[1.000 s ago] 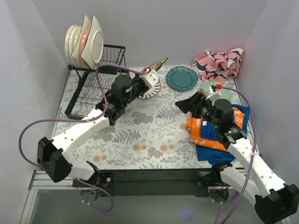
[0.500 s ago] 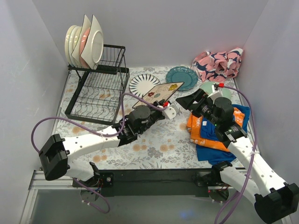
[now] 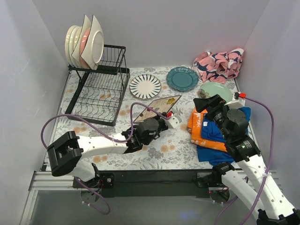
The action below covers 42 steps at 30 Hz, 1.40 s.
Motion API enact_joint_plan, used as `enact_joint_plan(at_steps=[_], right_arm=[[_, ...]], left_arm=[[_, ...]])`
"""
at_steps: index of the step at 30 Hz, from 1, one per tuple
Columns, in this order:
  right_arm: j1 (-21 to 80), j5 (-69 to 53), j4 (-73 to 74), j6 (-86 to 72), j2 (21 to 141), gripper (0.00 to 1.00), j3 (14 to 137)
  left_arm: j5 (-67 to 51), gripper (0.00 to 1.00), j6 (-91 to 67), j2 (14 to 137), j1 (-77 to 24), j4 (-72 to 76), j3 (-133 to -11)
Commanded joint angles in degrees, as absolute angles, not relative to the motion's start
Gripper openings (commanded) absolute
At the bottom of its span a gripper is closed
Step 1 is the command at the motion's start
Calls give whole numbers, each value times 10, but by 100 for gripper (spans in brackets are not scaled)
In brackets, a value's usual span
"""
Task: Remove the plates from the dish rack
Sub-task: Place the plate at the center of the board.
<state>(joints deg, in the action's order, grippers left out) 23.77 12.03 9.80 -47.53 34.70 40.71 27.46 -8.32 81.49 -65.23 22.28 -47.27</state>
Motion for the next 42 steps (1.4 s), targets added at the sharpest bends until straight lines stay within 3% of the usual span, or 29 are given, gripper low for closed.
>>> enact_joint_plan(at_steps=[1, 11, 19, 21, 29, 42], right_arm=[[238, 180, 117, -430, 309, 96, 434], [238, 197, 128, -409, 274, 96, 433], [238, 196, 134, -397, 275, 96, 423], [237, 193, 134, -399, 275, 96, 418], [238, 190, 137, -396, 273, 96, 403], [237, 183, 139, -388, 282, 96, 387]], left_arm=[[314, 0, -93, 834, -667, 326, -487], [383, 0, -77, 985, -702, 361, -528], [374, 0, -183, 1055, -722, 295, -555], [367, 8, -202, 1064, -728, 284, -554], [361, 11, -278, 1106, -755, 272, -522], [357, 27, -375, 1153, -779, 258, -509]])
